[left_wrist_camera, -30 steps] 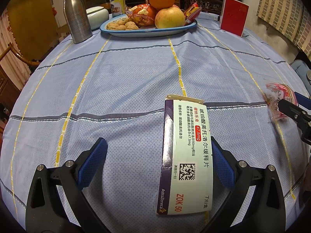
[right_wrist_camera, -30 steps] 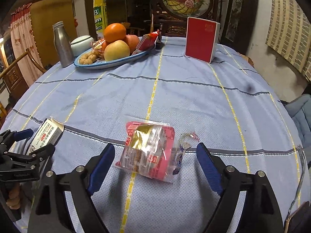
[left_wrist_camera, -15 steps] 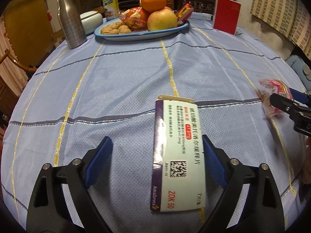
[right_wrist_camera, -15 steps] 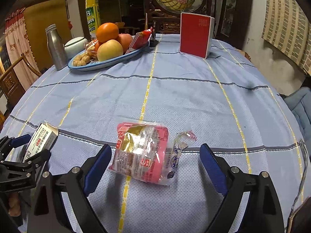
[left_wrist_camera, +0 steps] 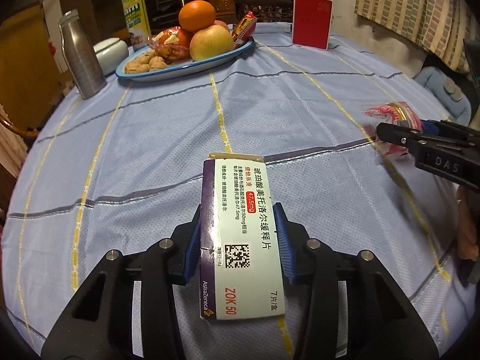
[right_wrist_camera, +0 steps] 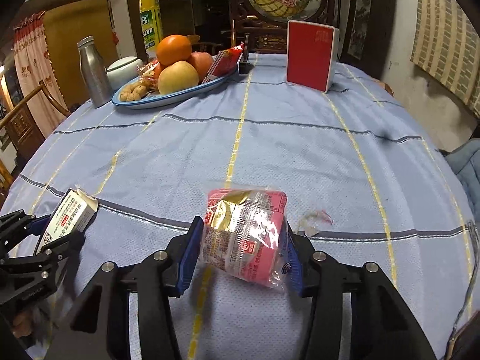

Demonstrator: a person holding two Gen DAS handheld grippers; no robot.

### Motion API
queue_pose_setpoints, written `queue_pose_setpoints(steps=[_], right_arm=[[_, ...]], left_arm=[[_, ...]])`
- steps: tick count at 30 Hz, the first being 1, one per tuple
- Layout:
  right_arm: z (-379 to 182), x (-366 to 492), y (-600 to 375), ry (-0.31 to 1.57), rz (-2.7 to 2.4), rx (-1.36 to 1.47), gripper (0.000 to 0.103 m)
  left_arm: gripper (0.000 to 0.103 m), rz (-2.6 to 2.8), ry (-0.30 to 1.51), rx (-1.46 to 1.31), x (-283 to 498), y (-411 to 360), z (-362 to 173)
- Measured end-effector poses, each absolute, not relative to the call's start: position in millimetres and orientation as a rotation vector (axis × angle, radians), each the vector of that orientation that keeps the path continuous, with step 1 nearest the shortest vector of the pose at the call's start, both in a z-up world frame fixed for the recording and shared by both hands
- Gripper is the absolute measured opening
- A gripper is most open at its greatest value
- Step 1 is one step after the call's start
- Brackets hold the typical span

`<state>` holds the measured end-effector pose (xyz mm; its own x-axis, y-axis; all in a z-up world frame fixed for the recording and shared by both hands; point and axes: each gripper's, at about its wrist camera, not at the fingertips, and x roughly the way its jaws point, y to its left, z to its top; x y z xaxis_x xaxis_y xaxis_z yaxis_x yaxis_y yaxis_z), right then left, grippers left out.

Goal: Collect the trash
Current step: 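Lift and carry the medicine box and snack bag toward the wastebasket with both grippers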

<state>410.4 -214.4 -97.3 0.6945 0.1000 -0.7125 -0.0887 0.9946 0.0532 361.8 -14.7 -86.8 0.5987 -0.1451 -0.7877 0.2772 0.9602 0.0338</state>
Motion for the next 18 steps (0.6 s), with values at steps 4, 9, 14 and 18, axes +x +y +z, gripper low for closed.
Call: queue_pose_setpoints(steps=[4,9,14,18], right_arm=[[-89,401,-220,0.770,0.125,0.068,0.029],[-69,368,-224,0.679,0.142,0.116,0.028],[-49,312,-231,0.630,0.159,0.122,0.027],[-29,263,-241,0.565,0.156,0.112,0.027]], left_arm=[[0.045,-0.241,0.850,0.142,354,-12,-75],[0.045,-0.220,0.731,0.112,329,-11,-51],[0.044,-0.246,0.651,0.089,290,-24,-34],[0.044,-0.274,0.597,0.107,260,-43,-20]])
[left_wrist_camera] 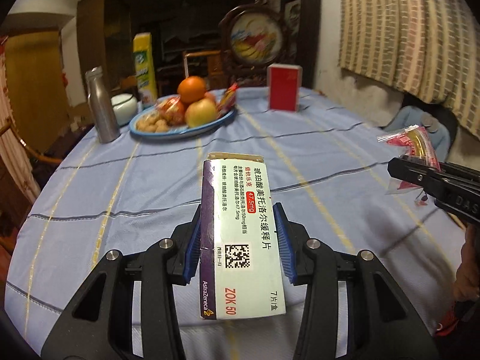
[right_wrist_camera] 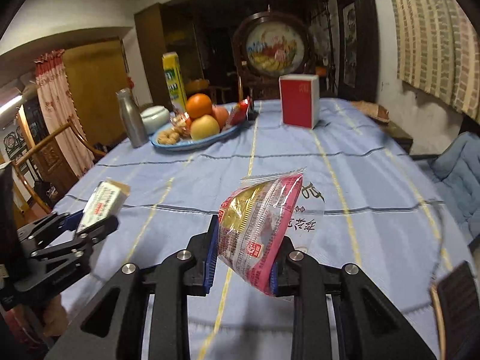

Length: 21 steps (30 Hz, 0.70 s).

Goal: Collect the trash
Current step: 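Lift and carry the medicine box and snack bag toward the wastebasket with both grippers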

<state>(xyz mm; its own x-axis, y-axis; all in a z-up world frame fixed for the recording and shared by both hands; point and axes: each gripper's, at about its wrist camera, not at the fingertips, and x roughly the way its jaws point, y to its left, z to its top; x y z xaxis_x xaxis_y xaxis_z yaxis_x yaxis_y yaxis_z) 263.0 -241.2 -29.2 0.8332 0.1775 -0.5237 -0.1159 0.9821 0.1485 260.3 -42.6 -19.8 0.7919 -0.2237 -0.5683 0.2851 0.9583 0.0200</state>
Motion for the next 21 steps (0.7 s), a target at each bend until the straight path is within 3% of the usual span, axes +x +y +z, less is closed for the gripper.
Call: queue_pose_setpoints(steps=[21], right_arm=[[-3,30,-353,0.369,0.028,0.239,0.027]], left_arm=[[0.044,-0.533,0.466,0.163,114,-165,26]])
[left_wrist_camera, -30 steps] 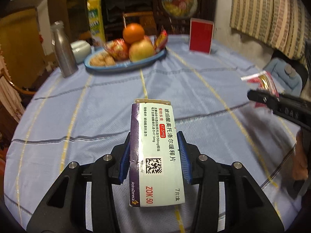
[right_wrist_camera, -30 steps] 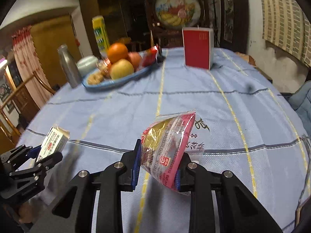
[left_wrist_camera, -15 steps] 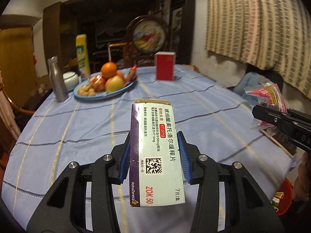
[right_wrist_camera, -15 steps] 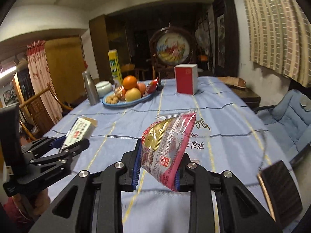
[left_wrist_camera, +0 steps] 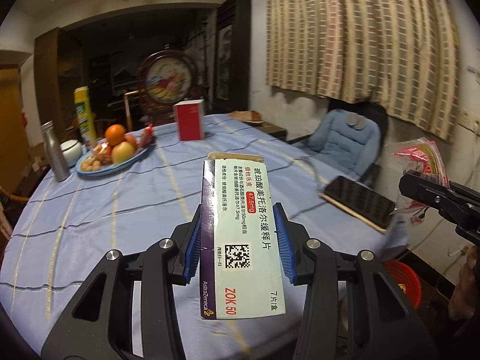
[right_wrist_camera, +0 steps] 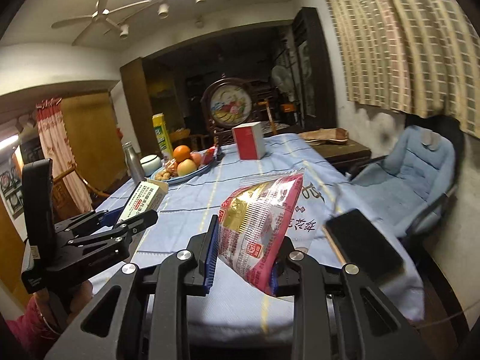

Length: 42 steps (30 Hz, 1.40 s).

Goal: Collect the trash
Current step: 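Lift and carry the medicine box and snack bag toward the wastebasket with both grippers, then open the right gripper to drop the snack bag while the left drops the medicine box into the basket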

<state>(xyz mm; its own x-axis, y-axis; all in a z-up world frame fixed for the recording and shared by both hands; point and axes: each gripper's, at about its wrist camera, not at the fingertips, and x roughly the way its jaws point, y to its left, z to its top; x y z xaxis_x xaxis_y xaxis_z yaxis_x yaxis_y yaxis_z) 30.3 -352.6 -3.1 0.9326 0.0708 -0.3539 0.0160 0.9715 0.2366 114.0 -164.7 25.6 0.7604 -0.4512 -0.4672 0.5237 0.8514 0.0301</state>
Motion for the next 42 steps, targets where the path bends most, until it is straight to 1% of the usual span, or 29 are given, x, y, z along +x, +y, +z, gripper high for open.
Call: queue_pose_setpoints(steps=[12,18,24,31,39,40,42], right_arm=[[-22,-90,-419,0.332,-0.152,0.286,0.027],[-45,-121,-451,0.355,-0.216,0.344,0.028],[-80,-130,-480,0.402,-0.252,0.433,0.028],[-120,-126,-504,0.453,-0.270,0.531,0.029],[-186,-101,-533,0.573,-0.261,0.670,0.030],[-194,-97,-536,0.592,-0.260,0.682,0.031],[-210,-89,-538,0.639,-0.269,0.694,0.041]], left_arm=[[0.044,-0.729,0.445,0.234,42,-247,24],[0.044,-0.813,0.468,0.283,21,-285,11],[0.044,-0.871,0.524,0.332,13,-322,-11],[0.044,-0.903,0.591,0.365,14,-348,-35],[0.044,-0.912,0.660,0.395,24,-366,-60],[0.044,-0.912,0.672,0.400,26,-369,-64],[0.044,-0.912,0.689,0.407,28,-373,-69]])
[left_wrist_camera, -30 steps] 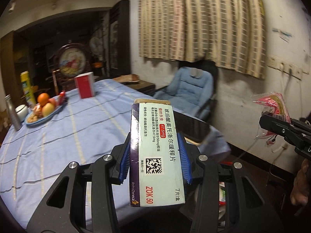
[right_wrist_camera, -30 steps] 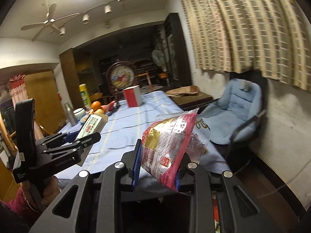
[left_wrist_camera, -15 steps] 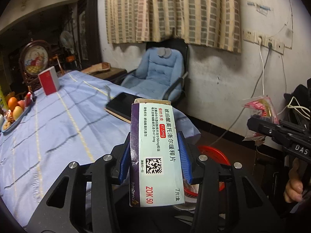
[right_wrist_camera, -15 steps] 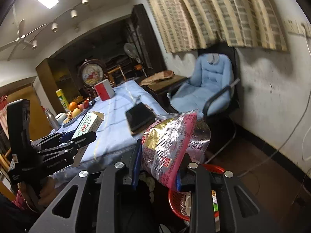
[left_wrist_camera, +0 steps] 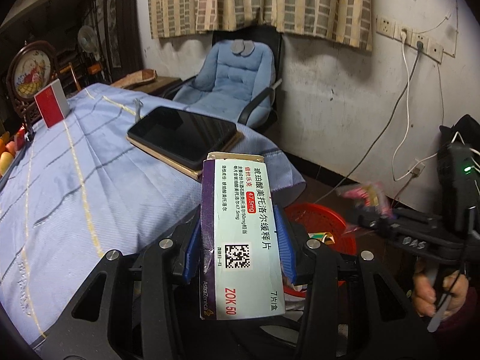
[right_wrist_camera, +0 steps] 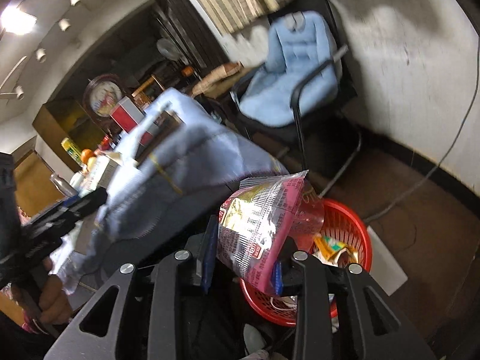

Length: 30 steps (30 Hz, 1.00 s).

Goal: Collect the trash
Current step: 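Open the right gripper to drop the snack bag while the left drops the medicine box into the basket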

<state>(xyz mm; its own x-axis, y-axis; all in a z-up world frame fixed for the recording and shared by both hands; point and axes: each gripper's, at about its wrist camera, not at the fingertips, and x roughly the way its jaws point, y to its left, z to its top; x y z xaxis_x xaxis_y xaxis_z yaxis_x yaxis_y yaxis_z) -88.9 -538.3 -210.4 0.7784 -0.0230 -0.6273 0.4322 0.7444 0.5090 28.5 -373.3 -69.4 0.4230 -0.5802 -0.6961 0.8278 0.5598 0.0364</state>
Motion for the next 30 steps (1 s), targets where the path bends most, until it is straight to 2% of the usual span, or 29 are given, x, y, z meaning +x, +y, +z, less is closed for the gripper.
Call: queue_pose_setpoints(steps=[1,2,8,17,22,30], right_arm=[[-222,-84,-540,0.672,-0.278,0.698,0.058],[-230,-81,-541,0.694,-0.289,0.702,0.070],[-251,-77,-545,0.742,-0.286,0.749,0.071],[-205,-113,-554,0.573,-0.414,0.664,0.071],[-180,-135,-560,0.481,-0.508,0.609,0.075],[-184,-159,-578,0.447,-0.601,0.615,0.081]], left_arm=[[0.044,-0.913,0.696,0.409,30,-374,-71],[0.044,-0.913,0.703,0.413,31,-376,-74],[0.044,-0.921,0.725,0.444,31,-386,-84],[0.044,-0.962,0.743,0.498,21,-406,-95],[0.044,-1.014,0.756,0.533,13,-427,-104],[0.044,-1.082,0.804,0.596,4,-465,-128]])
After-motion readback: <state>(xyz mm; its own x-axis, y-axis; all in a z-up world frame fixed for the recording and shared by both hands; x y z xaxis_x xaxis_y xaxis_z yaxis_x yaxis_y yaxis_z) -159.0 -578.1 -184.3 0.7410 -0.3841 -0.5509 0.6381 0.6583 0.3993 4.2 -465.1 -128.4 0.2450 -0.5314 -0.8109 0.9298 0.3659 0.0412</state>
